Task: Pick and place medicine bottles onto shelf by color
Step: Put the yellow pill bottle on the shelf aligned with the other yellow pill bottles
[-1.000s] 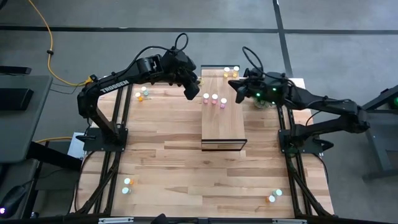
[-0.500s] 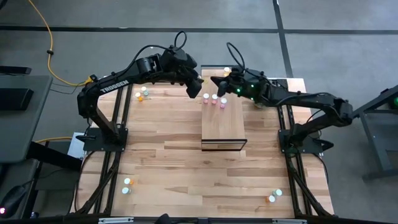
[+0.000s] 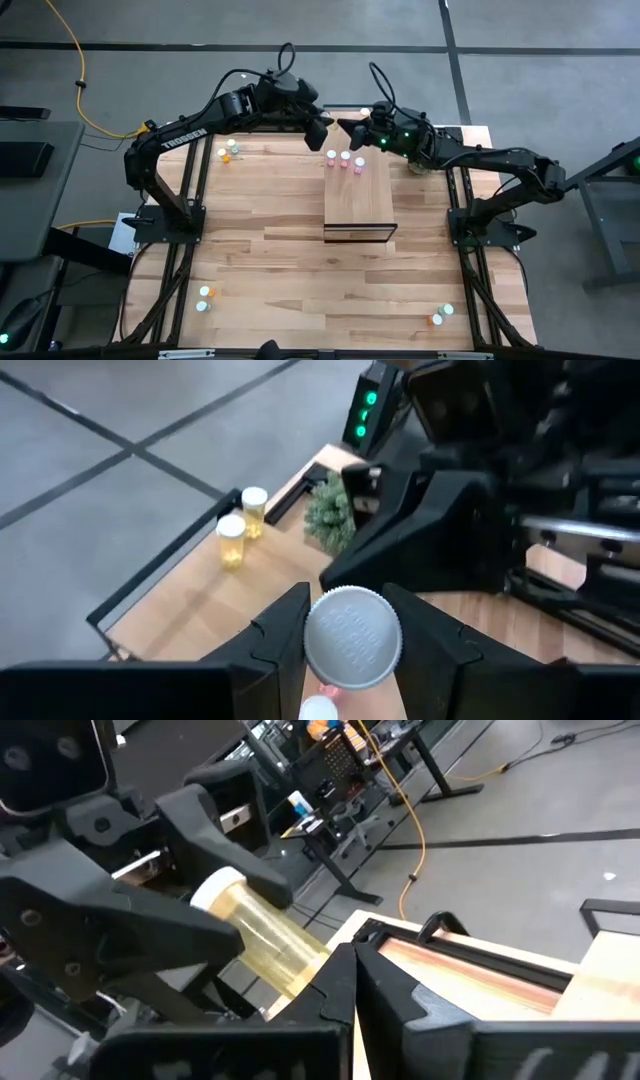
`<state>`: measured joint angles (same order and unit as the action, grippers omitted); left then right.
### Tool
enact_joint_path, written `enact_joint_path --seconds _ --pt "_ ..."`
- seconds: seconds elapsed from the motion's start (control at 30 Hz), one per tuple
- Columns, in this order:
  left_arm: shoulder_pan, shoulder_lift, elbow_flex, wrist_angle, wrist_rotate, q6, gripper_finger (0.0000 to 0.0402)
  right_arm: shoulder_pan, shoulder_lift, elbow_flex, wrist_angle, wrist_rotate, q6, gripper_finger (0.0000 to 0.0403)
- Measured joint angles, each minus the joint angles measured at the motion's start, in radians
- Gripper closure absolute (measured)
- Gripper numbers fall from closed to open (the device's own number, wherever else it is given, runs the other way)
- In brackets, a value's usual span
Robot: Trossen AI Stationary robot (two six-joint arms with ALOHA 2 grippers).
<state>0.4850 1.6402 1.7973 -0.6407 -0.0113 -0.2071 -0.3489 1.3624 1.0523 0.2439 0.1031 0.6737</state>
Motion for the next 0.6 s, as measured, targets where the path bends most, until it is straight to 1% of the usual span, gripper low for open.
enact_joint_path --seconds 0.17,0.4,0.6 --pt "-0.001 0.0 0.0 0.037 -0.031 0.0 0.029 0.0 0.0 0.0 0.002 -0.003 0.0 0.0403" --pt "0.0 0.0 0.0 0.101 -0.048 -0.001 0.029 0.0 0.0 0.0 0.018 -0.003 0.0 0.0403" --pt "0.0 0.037 0.0 0.16 -0.049 -0.027 0.029 0.0 0.001 -0.002 0.035 -0.002 0.0 0.0403"
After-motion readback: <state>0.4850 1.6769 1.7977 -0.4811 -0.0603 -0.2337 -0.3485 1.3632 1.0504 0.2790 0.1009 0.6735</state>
